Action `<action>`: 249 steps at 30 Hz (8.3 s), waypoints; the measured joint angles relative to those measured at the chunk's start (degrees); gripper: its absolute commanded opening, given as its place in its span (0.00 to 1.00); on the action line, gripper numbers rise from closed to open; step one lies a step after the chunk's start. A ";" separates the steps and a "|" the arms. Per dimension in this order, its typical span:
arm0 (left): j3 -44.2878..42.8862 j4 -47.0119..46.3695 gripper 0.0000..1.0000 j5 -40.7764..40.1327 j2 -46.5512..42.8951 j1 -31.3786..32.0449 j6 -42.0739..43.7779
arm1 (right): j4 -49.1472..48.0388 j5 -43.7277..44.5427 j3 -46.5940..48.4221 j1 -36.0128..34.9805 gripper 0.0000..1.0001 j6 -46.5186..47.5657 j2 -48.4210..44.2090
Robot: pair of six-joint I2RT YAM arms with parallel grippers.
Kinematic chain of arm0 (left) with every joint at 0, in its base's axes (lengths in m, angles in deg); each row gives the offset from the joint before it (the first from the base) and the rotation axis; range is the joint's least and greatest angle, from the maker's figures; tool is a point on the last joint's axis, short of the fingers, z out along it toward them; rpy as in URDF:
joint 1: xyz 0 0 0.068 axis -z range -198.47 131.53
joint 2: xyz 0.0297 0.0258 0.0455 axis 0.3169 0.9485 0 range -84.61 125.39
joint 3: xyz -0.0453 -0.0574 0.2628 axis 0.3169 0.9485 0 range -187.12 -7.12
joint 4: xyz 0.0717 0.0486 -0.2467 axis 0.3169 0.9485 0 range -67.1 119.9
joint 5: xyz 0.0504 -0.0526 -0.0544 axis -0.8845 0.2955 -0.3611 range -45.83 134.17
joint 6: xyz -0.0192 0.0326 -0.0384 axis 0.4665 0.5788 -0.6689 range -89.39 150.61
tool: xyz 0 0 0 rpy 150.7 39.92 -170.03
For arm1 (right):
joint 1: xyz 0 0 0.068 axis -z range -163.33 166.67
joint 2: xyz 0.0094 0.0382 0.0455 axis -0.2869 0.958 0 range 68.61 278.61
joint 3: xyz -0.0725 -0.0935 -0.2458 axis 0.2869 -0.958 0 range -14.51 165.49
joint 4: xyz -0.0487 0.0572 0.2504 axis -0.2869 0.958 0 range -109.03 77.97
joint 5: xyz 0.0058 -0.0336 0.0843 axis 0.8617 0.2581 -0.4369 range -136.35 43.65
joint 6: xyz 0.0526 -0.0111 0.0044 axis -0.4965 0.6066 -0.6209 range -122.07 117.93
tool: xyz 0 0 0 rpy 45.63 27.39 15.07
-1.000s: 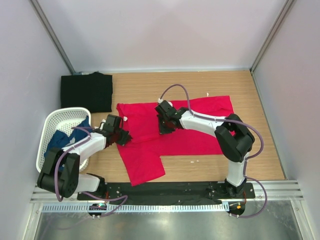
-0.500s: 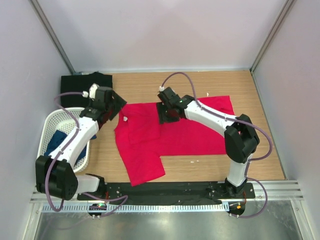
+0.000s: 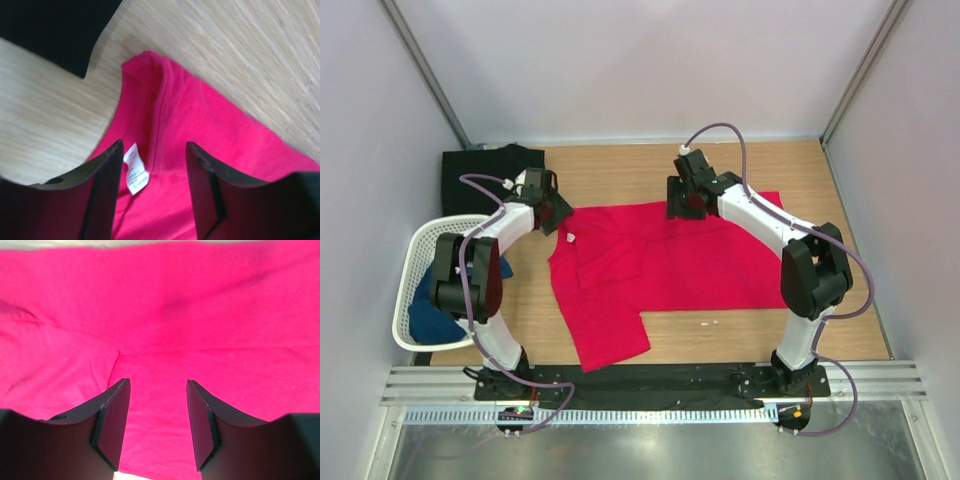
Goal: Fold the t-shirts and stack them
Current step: Fold the tshirt
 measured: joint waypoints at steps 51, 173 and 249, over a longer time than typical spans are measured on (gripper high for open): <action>14.03 -27.45 0.67 2.36 -4.22 -4.02 0.74 | -6.93 0.61 1.40 5.40 0.53 0.17 12.02; -43.36 8.31 0.58 3.72 34.03 2.82 7.26 | -14.73 3.17 19.37 34.60 0.39 3.28 28.81; 35.87 5.97 0.22 -0.68 -31.12 27.71 -24.83 | -14.62 7.93 -42.51 41.53 0.85 -10.51 -25.29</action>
